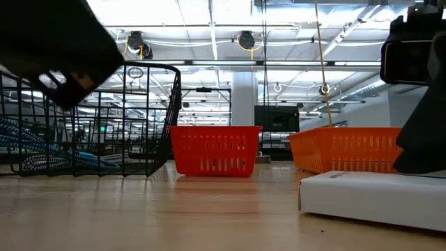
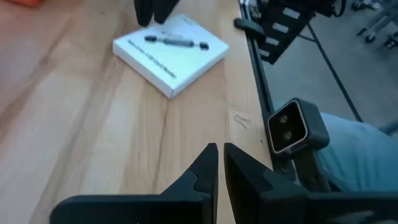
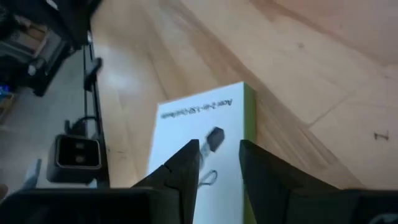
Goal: Pick and place items into bin
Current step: Put the card reader box into the orange basket
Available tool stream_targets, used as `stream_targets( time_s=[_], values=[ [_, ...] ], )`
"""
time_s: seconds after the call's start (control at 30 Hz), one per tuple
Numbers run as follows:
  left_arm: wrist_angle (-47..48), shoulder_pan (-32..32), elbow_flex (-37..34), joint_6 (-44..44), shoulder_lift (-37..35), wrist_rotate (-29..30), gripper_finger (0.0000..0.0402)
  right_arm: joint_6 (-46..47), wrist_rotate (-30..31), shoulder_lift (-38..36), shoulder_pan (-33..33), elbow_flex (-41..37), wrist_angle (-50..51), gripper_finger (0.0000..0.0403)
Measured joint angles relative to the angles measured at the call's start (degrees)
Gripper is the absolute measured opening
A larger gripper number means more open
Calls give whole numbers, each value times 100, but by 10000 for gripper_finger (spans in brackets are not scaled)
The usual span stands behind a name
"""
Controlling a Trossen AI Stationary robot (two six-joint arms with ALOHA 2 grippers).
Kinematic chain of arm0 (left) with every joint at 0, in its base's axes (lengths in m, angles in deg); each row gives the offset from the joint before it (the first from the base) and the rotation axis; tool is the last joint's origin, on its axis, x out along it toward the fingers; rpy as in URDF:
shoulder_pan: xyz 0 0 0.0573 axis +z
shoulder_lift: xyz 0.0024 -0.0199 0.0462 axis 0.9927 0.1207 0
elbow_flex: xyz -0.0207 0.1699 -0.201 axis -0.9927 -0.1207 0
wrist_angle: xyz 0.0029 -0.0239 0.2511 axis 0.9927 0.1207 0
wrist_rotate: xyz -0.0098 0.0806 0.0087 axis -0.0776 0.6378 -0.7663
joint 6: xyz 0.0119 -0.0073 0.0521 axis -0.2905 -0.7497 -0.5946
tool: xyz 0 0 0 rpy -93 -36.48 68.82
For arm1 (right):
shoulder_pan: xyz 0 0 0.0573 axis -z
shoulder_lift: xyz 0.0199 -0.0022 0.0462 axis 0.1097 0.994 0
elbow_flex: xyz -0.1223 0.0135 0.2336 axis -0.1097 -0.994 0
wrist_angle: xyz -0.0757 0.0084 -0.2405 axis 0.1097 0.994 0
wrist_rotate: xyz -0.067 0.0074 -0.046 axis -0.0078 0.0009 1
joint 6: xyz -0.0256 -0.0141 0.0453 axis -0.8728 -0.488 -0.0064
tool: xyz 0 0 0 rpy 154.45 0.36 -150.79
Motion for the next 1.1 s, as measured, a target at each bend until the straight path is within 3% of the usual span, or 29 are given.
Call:
stream_targets(
  time_s=[0.13, 0.33, 0.47, 0.63, 0.77, 0.87, 1.1],
  values=[
    [6, 237, 0, -164, 0, -327, 31, -183, -93, -4, 14, 0, -10, 109],
    [-69, 433, 0, -508, -2, -636, 31, -488, -961, -10, -96, 8, -355, 109],
    [-54, 545, 0, -536, -2, -696, 31, -480, -844, -11, -167, 9, -389, 109],
    [-163, 660, 0, -527, -2, -651, 31, -1108, -658, -33, -209, 9, -889, 109],
    [-153, 701, 0, -531, -2, -649, 31, -1548, -1173, -37, -285, 40, -1286, 109],
    [-154, 708, -2, -547, -2, -638, 31, -1590, -1329, 73, -336, 207, -700, 108],
    [-154, 723, -2, -552, -2, -638, 31, -1835, -1795, 783, -231, 668, -647, 63]
  ],
)
